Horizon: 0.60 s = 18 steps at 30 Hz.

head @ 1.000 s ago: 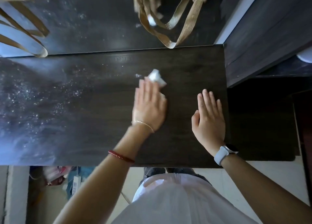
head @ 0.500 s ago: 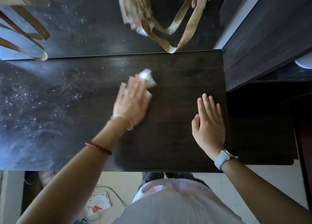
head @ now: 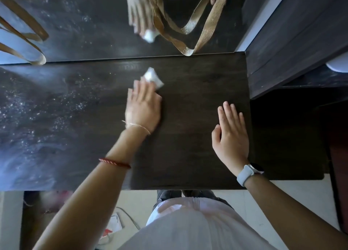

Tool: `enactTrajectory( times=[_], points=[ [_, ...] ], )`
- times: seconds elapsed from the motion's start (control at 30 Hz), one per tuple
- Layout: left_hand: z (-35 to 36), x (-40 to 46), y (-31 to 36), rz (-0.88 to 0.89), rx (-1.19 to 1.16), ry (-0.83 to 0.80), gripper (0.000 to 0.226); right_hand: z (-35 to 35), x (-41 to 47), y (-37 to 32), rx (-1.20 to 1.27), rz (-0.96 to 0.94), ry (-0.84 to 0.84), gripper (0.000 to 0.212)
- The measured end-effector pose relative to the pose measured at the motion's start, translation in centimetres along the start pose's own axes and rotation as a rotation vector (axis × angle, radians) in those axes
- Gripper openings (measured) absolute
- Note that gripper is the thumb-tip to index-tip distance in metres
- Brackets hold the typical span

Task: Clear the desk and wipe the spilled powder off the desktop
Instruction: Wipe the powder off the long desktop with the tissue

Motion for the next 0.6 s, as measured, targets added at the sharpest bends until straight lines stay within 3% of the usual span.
enactTrajectory(
  times=[0.13, 0.37, 0.43, 0.6],
  points=[
    [3.3, -9.4, 7.1, 0.513, -0.102, -0.155, 0.046, -0.1, 0.0, 0.0, 0.029, 0.014, -0.016, 0.049],
    [2.3, -11.7, 4.7, 0.688, -0.241, -0.093, 0.029, -0.4, -0.1, 0.0, 0.049, 0.012, -0.025, 0.049],
    [1.6, -11.5, 3.3, 0.627, -0.281, -0.006, 0.026, -0.2, -0.1, 0.0, 0.053, 0.011, -0.030, 0.049],
    [-0.6, -9.8, 1.5, 0.134, -0.578, 0.147, 0.020, -0.3, -0.1, 0.0, 0.042, 0.000, -0.022, 0.048]
  ],
)
Point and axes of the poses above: each hand's wrist, its own x-axis towards the middle knuckle, its own z-axis out of the palm, y = z × x, the point moved 5 cm from there along x, towards the middle knuckle, and after that the axes turned 4 degrees about -x, right-handed, at the moved point
